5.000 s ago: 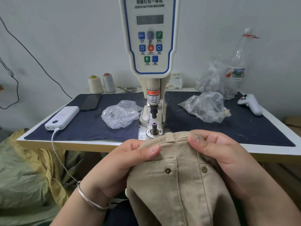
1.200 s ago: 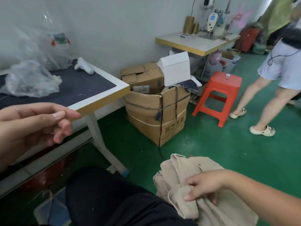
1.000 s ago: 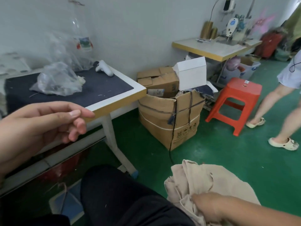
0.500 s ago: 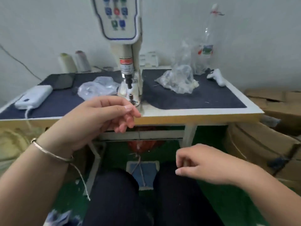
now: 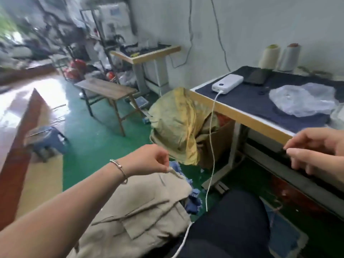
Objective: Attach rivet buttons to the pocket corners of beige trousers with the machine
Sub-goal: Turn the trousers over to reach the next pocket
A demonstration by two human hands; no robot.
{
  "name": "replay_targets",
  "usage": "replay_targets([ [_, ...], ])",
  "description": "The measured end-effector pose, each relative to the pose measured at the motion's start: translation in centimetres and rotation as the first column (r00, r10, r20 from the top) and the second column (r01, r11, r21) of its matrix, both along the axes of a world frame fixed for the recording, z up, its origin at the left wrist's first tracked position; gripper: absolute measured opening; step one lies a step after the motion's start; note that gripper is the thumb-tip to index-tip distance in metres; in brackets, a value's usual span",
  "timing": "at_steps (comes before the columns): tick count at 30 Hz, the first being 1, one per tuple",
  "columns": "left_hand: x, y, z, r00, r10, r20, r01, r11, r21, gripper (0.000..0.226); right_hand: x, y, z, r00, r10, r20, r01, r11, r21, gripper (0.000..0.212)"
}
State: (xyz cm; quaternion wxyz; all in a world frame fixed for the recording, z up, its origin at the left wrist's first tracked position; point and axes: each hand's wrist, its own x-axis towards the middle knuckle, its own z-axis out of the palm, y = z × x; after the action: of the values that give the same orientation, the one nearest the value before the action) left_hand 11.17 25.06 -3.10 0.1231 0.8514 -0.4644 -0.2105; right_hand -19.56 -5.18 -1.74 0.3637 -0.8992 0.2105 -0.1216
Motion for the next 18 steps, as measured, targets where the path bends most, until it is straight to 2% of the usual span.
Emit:
replay_targets([
  [3,0.2,4.4,-2.4,0.992,-0.040,0.120,-0.002,0.944,0.331,0.031,3.0,-4.6,-3.9,0.999,-0.032,0.025,0.032,0.999,-0.026,0.045],
  [5,-0.5,6.3,-4.5,0.985,-0.086,0.147,0.000,0.862,0.507,0.045,5.1,-4.8,-4.2,1.000,-0.013,0.009,0.013,1.000,0.005,0.013],
  [6,-0.9,6.9,-5.5,0.983,-0.094,0.157,-0.004,0.847,0.532,0.047,6.3,-3.4,-3.5,0.999,0.041,-0.012,-0.040,0.996,0.077,0.011],
  [8,-1.5,7.5,-6.9,0.975,-0.089,0.204,-0.027,0.862,0.506,0.046,7.4,-0.2,-1.4,0.998,0.057,0.008,-0.057,0.991,0.117,0.054],
  [9,-1.5,7.5,-7.1,0.971,-0.084,0.223,-0.035,0.874,0.484,0.039,7.6,-0.2,-0.9,1.000,0.030,0.001,-0.030,0.989,0.145,0.061],
  [10,-1.3,7.4,-7.2,0.967,-0.092,0.238,-0.032,0.881,0.472,0.031,7.7,-0.1,-0.4,0.998,0.021,-0.052,-0.016,0.994,0.108,0.058],
  [11,-1.0,7.3,-7.1,0.964,-0.104,0.244,-0.026,0.879,0.477,0.025,7.6,0.4,0.3,0.997,-0.018,-0.080,0.024,0.996,0.081,0.044],
  [14,0.1,6.7,-6.6,0.956,-0.148,0.252,0.008,0.877,0.481,0.012,6.9,0.5,-0.6,0.995,-0.091,-0.035,0.096,0.980,0.174,0.034],
  [16,1.0,6.2,-5.4,0.957,-0.109,0.269,-0.009,0.914,0.405,0.021,6.4,0.5,-1.0,0.987,-0.160,-0.010,0.158,0.965,0.211,0.027],
  [18,2.2,5.6,-3.0,0.974,0.064,0.215,-0.113,0.968,0.225,0.032,5.0,-0.1,-1.5,0.993,-0.108,-0.043,0.115,0.974,0.195,0.027],
])
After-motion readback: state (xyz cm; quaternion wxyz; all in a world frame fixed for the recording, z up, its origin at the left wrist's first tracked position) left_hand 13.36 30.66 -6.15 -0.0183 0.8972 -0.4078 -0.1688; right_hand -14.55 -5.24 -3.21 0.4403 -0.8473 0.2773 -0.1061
